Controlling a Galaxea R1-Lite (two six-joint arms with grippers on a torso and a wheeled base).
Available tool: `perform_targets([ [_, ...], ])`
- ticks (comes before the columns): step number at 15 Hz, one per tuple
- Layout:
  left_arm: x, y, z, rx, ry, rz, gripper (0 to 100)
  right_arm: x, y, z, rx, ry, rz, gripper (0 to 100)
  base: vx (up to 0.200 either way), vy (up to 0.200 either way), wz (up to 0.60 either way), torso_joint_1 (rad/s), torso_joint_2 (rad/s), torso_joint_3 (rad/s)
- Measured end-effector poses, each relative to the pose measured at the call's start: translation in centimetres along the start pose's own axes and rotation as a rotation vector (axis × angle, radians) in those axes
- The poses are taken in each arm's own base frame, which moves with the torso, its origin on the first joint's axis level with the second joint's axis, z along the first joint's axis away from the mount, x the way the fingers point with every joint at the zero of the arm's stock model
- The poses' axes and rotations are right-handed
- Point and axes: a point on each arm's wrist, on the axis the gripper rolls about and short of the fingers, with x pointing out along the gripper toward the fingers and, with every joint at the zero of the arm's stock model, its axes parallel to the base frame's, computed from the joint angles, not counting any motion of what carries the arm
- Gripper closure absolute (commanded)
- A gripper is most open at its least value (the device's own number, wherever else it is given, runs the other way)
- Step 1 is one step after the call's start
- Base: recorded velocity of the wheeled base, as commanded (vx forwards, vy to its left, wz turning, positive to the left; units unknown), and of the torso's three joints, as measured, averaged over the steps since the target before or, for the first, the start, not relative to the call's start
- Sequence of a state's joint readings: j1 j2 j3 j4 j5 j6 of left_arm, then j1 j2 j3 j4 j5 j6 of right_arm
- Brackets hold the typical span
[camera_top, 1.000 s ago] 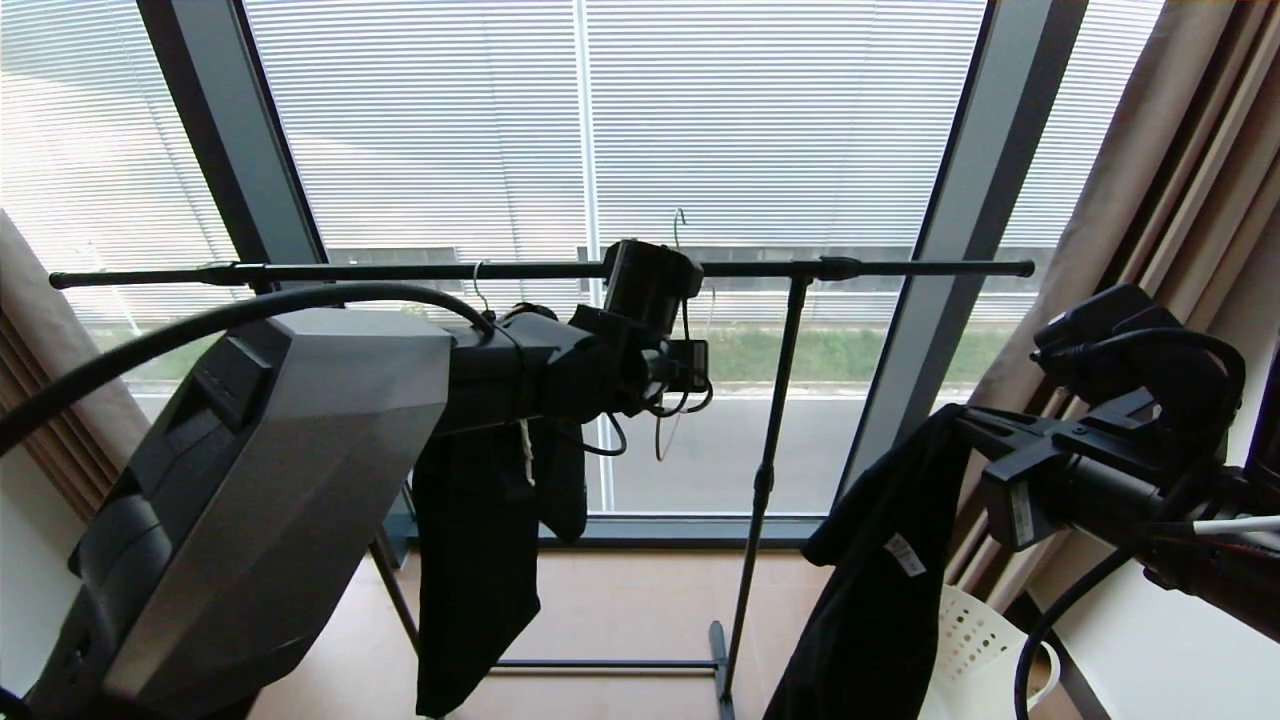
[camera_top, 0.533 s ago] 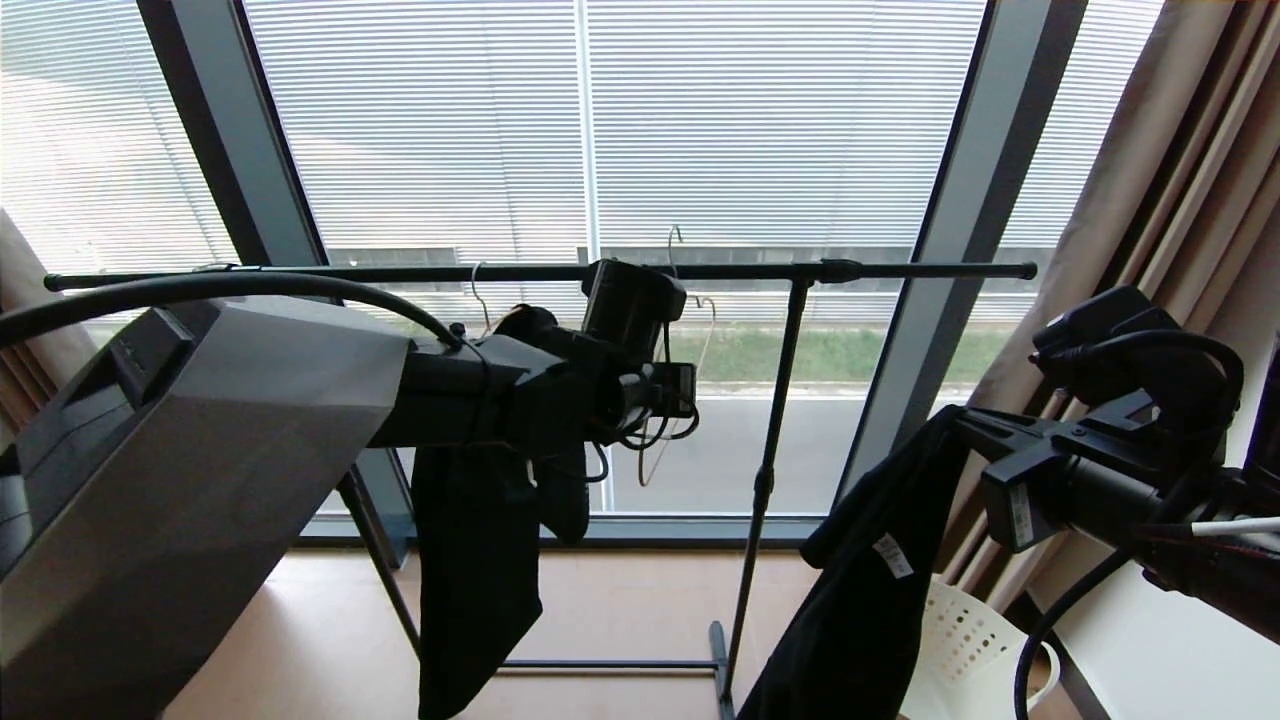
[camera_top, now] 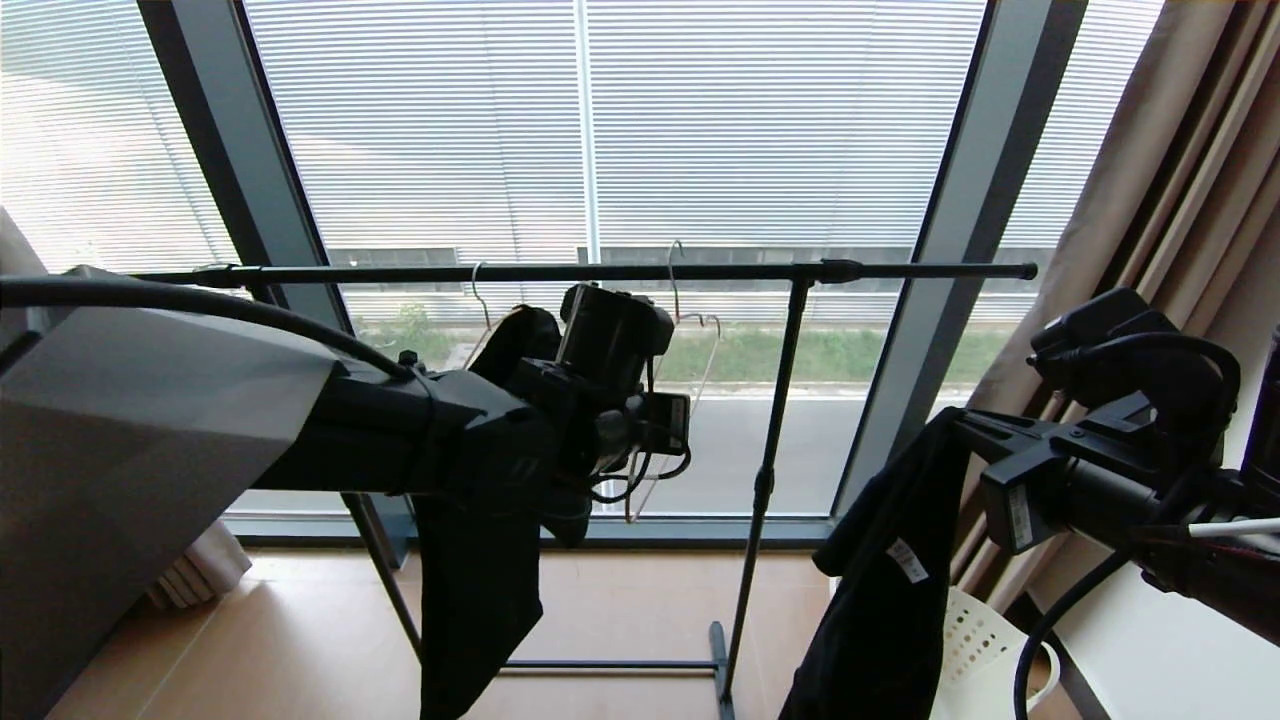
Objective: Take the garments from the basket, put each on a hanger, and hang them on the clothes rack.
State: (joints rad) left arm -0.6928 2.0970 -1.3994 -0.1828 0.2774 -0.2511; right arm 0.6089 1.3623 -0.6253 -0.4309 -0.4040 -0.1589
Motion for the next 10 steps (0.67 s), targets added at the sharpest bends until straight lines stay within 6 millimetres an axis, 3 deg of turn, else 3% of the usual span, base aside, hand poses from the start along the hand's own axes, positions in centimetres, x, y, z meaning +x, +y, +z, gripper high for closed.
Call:
perform_targets([
  [10,-9.8,4.0,-7.0,0.028,0.004,-0.116,100,0.2,0.2,-0.3,-0.008,0.014,-0.002,100,0.0,0.0,0.0,0.0,0.0,0.0],
])
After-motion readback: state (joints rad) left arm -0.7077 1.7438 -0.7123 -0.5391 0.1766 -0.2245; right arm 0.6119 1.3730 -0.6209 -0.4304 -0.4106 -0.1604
